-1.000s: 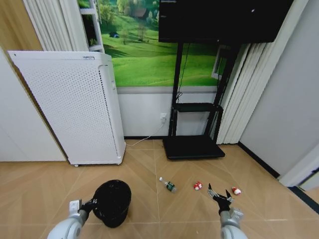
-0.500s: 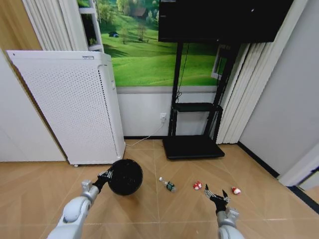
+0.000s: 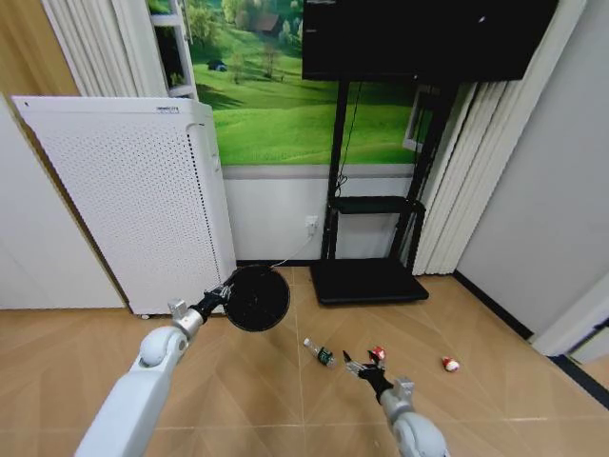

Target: Pick up the trash bin and place the garbage on the floor into it.

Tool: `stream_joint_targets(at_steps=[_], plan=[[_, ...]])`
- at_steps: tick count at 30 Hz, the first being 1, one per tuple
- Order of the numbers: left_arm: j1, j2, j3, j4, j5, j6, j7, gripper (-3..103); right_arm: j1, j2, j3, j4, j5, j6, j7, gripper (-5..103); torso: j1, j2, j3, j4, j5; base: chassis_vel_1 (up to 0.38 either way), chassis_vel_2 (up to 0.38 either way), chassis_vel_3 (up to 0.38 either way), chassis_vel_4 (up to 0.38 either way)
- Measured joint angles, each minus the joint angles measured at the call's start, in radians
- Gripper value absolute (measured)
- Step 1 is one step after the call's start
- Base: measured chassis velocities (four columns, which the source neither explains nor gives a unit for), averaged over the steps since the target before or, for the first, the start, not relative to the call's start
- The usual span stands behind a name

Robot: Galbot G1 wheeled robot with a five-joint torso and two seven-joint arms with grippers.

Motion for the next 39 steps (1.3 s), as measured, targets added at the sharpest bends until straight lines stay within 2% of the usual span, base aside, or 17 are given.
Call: stream_joint_targets(at_steps=[7,13,22,31,33,36,39], plan=[[0.022,0.01,0.0,-0.046,-0.006,0.024,-0.012,7,0.084,0.003,-0.033,-0.064,0.007,-0.015,0.015,100,0.0,0.0,0.0,0.0002,-0.0001,0.0,0.0,0.0,0.0],[0.037,0.023,0.003,-0.079,-0.008,0.033,-0.029,7,0.076,0.002,-0.021,-0.057,-0.004,-0.031,-0.001,100,0.0,0.0,0.0,-0.0003,-0.0003,0.0,0.0,0.0,0.0],[0.065,0.03,-0.001,-0.127,-0.007,0.045,-0.042,7,0.048,0.006,0.0,-0.044,-0.031,-0.014,-0.007,100,0.0,0.0,0.0,-0.0002,-0.0001,-0.006,0.004,0.008,-0.006],[0.073,0.024,0.002,-0.154,-0.004,0.057,-0.071,7,0.025,0.011,0.006,-0.018,-0.061,-0.002,-0.007,100,0.0,0.0,0.0,-0.0002,0.0001,-0.13,0.137,0.135,-0.156],[0.074,0.024,0.003,-0.155,-0.004,0.057,-0.071,7,0.02,0.011,0.008,-0.016,-0.069,0.004,-0.023,100,0.0,0.0,0.0,0.0,0.0,-0.217,0.222,0.206,-0.235],[0.078,0.021,0.008,-0.155,0.001,0.057,-0.071,7,0.014,0.008,0.014,-0.03,-0.109,0.009,-0.105,100,0.0,0.0,0.0,-0.0002,-0.0001,-0.183,0.159,0.163,-0.162],[0.082,0.019,0.01,-0.155,0.004,0.057,-0.069,7,0.031,0.003,-0.007,-0.084,-0.129,0.017,-0.133,100,0.0,0.0,0.0,-0.0004,-0.0002,-0.11,0.095,0.066,-0.076]])
